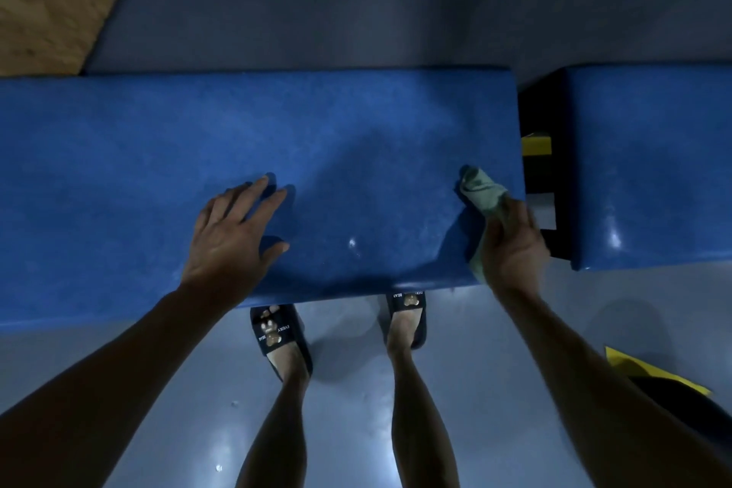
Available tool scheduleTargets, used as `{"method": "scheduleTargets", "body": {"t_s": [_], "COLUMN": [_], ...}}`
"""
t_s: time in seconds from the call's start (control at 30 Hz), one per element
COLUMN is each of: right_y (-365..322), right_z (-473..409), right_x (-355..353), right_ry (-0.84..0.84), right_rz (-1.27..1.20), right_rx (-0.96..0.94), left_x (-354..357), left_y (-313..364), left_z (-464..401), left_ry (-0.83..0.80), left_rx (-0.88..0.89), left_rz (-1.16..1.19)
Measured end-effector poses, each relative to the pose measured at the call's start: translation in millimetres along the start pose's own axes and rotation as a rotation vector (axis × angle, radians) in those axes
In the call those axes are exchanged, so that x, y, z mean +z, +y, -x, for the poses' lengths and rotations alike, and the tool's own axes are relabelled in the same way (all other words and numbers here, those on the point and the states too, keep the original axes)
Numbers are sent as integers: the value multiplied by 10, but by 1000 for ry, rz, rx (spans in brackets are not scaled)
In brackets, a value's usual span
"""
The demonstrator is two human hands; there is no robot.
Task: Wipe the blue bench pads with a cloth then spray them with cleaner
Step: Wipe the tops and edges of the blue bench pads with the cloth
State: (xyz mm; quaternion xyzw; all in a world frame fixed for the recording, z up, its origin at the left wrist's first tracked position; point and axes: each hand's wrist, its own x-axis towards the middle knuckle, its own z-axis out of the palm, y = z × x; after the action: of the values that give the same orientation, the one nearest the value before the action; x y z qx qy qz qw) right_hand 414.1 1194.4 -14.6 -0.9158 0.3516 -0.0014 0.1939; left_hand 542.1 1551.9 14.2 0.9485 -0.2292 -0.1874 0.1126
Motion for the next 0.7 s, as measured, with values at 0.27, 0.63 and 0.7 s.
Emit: {"method": "scheduleTargets", "body": {"t_s": [0.27, 0.63, 0.7], "right_y": [-1449, -325, -533], "right_z": [1415, 354, 470], "right_x": [833, 156, 370], "right_ry": [-156, -52, 60], "right_rz": [-249, -2, -28], "right_rx": [-158, 9, 201], "left_x": [-12, -33, -40], "left_y": [-393, -580, -591], "left_z": [128, 59, 54], "left_ry": [40, 68, 61], "left_rx": [-5, 75, 87], "left_rz": [-55, -93, -109]}}
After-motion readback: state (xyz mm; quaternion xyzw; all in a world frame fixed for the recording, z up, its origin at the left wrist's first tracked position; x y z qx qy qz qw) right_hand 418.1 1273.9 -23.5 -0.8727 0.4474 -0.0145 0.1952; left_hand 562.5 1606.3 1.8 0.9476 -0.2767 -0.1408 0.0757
